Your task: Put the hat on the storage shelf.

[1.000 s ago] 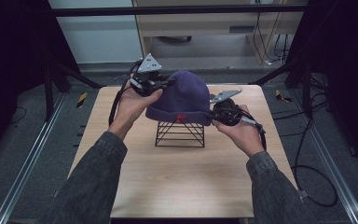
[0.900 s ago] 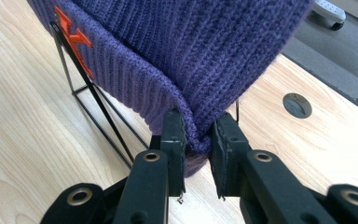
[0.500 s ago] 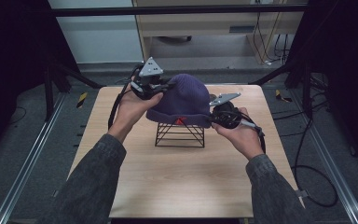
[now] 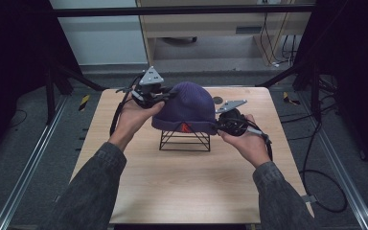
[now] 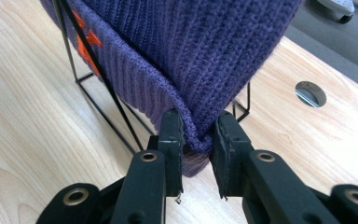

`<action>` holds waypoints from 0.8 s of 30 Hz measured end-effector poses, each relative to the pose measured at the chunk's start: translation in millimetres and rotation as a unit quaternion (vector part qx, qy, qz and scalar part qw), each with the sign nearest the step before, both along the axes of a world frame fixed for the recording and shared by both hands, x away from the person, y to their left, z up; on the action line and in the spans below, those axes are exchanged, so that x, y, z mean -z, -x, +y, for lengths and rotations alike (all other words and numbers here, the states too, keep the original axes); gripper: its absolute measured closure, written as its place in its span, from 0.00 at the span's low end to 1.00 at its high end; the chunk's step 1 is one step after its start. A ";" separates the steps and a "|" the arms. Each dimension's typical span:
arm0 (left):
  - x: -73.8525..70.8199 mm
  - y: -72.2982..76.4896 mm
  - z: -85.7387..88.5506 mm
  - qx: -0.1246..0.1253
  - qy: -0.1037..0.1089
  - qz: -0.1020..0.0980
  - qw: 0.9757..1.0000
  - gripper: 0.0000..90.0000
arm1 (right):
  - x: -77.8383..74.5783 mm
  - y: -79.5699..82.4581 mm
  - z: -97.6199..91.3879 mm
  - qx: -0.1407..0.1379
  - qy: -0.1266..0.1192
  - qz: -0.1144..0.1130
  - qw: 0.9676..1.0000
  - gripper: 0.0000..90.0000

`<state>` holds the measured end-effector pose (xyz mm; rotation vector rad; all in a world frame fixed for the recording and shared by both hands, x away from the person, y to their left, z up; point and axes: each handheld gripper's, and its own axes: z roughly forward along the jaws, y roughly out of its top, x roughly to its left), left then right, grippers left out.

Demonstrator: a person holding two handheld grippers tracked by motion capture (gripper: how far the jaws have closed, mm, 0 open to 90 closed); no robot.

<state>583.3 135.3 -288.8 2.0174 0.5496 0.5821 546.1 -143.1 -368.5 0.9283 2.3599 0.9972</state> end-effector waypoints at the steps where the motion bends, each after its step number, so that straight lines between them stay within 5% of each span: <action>1: 1.1 0.1 0.2 0.000 -0.001 0.002 1.000 0.87 | 2.2 0.9 0.0 -0.001 0.001 0.001 1.000 0.83; 24: 19.2 10.7 -0.5 0.000 -0.009 0.001 1.000 0.87 | 16.4 5.2 2.9 -0.003 0.019 0.000 1.000 0.82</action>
